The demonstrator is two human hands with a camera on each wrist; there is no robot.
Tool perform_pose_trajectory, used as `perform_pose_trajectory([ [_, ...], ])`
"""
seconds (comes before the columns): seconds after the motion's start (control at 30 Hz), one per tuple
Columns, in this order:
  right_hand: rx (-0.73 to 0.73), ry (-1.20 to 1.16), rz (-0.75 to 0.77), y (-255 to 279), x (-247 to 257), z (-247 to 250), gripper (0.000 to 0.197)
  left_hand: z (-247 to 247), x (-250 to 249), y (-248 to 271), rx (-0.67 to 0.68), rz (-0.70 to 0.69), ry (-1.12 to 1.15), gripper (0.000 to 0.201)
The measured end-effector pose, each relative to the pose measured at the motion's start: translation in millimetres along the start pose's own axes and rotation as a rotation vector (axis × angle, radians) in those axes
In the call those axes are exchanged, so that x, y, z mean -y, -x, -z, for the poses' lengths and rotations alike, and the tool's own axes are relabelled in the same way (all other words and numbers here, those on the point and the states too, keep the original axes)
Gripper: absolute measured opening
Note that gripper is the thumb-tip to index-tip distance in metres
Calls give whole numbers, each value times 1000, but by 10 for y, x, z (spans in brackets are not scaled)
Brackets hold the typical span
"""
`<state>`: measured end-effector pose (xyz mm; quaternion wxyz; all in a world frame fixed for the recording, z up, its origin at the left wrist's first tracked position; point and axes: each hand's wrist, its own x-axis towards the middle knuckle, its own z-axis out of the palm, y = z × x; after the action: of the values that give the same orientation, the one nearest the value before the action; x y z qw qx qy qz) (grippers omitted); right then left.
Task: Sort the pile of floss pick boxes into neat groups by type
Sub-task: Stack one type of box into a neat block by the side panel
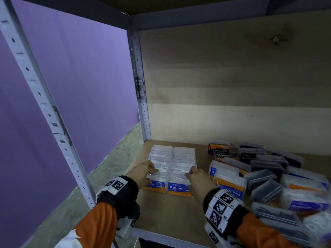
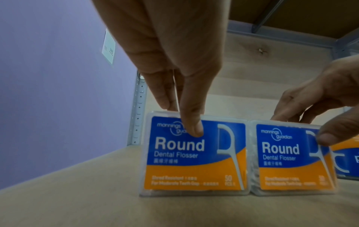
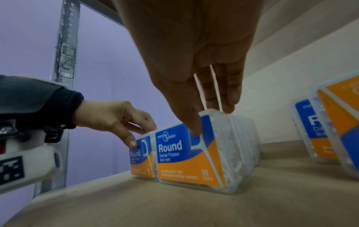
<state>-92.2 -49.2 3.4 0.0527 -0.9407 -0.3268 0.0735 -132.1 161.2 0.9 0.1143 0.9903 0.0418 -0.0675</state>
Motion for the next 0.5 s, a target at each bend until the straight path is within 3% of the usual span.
perform_pose_trajectory([
  [0.2, -3, -29, -78, 80, -78, 3, 42, 19, -50, 13, 12, -33, -50, 56],
  [0.37, 12, -43, -257, 232, -243, 49, 38, 59, -228, -14, 26, -108, -110, 50],
  [0.5, -14, -53, -376, 353, -362, 51, 47, 137, -472, -76, 28, -182, -139, 51],
])
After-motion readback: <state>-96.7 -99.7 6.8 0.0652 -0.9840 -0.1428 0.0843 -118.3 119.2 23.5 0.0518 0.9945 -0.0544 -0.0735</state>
